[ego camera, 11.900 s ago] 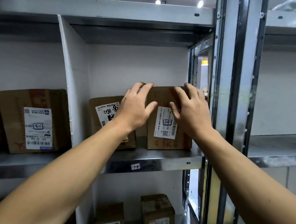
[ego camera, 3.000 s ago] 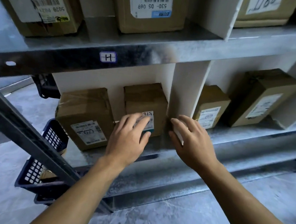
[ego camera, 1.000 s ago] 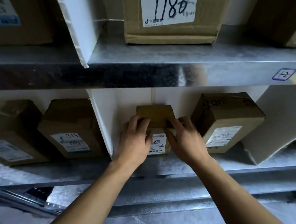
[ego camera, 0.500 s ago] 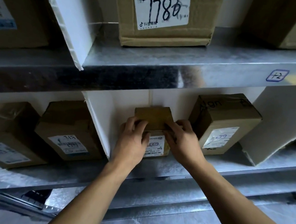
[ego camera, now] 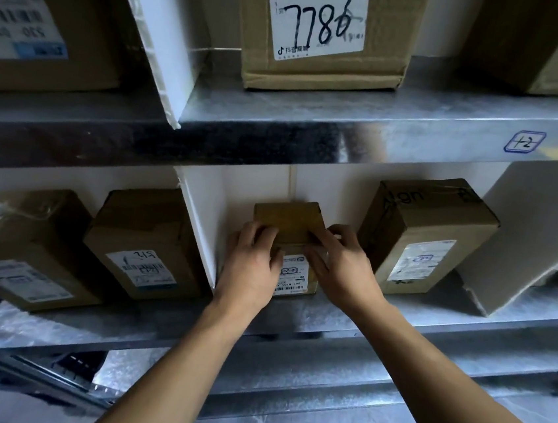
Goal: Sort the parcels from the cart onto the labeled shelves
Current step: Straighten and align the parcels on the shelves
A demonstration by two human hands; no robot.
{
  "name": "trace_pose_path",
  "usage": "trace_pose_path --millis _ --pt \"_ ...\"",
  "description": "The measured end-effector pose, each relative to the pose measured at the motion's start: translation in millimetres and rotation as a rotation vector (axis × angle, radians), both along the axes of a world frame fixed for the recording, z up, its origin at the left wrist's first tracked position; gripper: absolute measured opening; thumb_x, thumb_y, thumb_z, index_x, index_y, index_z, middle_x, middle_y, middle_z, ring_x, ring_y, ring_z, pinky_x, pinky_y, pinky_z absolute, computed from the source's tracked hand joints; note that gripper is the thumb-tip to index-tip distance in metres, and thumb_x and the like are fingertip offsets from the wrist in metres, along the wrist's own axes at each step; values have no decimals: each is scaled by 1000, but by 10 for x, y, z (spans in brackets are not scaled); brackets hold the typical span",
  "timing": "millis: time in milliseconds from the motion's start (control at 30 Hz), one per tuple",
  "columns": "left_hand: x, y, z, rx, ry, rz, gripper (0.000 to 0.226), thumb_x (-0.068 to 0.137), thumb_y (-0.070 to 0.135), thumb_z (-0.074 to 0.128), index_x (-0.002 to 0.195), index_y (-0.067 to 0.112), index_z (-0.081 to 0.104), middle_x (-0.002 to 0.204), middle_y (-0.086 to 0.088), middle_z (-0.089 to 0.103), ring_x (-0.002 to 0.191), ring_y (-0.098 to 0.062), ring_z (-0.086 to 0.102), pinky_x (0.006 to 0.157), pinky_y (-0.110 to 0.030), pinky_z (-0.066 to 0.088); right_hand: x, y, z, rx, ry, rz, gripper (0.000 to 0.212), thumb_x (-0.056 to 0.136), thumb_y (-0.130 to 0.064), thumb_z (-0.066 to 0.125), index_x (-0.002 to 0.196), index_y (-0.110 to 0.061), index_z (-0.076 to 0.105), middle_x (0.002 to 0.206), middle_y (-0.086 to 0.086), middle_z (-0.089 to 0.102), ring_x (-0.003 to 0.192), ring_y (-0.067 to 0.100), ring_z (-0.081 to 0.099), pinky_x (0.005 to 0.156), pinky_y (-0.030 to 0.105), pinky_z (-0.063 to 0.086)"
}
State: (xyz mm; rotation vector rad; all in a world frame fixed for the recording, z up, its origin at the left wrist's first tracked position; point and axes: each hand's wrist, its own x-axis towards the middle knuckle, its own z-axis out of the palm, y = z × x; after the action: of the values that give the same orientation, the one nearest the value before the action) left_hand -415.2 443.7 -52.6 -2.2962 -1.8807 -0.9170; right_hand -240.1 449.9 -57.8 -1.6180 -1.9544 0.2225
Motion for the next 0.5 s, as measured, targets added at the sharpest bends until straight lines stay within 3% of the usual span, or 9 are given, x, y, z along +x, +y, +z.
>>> trace_pose_path --millis 133,267,400,500 --pt "-5 -36 121 6 -7 2 43 88 27 68 126 9 61 129 -15 55 119 -37 48 93 -44 49 116 -131 179 105 -108 -3 43 95 -35 62 135 -20 56 132 12 53 114 38 59 74 51 59" --pt "115 -89 348 74 -54 -75 43 89 26 68 129 11 61 127 -13 56 117 -27 46 92 -37 48 306 -304 392 236 -179 -8 36 92 -32 67 124 -15 64 120 15 61 101 40 63 65 46 57" --pt "418 -96 532 99 -132 -182 41 87 23 69 127 13 63 125 -9 55 111 -17 45 96 -25 39 604 -464 555 311 -207 -55 40 94 -41 50 120 -15 65 107 12 61 89 36 62 57 37 51" --pt "721 -75 584 64 -150 -251 42 87 24 68 128 15 61 127 -7 53 115 -20 52 100 -23 38 859 -557 619 352 -210 -104 36 95 -39 52 117 -13 65 103 10 57 86 32 59 57 39 53"
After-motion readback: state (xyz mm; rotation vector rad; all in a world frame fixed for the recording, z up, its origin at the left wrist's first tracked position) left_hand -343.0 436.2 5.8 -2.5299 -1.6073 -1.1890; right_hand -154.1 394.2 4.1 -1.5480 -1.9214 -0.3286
